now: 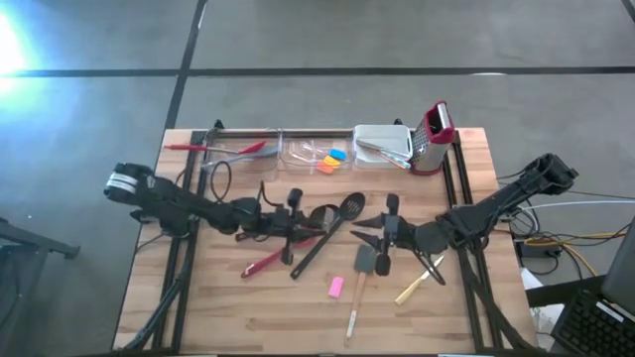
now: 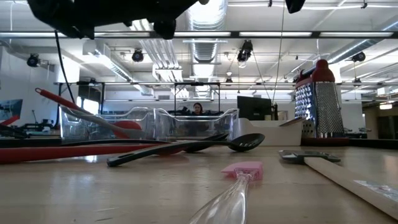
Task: Pick & Place Kitchen Items
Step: Put the green table knife into the white bin
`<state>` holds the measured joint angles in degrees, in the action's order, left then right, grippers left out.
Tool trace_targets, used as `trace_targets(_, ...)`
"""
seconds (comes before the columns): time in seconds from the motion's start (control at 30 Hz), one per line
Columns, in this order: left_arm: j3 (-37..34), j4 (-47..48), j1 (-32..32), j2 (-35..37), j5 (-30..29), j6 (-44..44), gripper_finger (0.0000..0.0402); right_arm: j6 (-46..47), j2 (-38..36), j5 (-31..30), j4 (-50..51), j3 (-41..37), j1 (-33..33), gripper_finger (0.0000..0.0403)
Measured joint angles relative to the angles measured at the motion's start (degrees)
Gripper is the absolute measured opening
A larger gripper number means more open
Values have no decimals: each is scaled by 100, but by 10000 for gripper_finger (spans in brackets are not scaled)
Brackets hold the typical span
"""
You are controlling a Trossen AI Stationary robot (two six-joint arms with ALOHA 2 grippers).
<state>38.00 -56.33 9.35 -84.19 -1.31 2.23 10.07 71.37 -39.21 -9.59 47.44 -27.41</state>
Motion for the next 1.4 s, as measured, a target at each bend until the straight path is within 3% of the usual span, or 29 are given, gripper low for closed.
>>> trace_targets(0.37, 722, 49, -163, -684, 329, 79, 29, -151, 15, 27, -450, 0, 98, 151)
trace_targets(0.67, 1256, 29, -334, -1067, 742, 79, 29, -268, 15, 66, -595, 0, 95, 159)
trace_targets(0.97, 1718, 111, -418, -1462, 1070, 68, 29, -360, 15, 71, -699, 0, 95, 124)
trace_targets(1.17, 1751, 219, -453, -1427, 1088, 51, 29, -404, 16, 136, -677, 0, 91, 30)
trace_targets(1.4, 1725, 289, -485, -1391, 1098, -110, 29, -441, 15, 182, -715, 0, 95, 25)
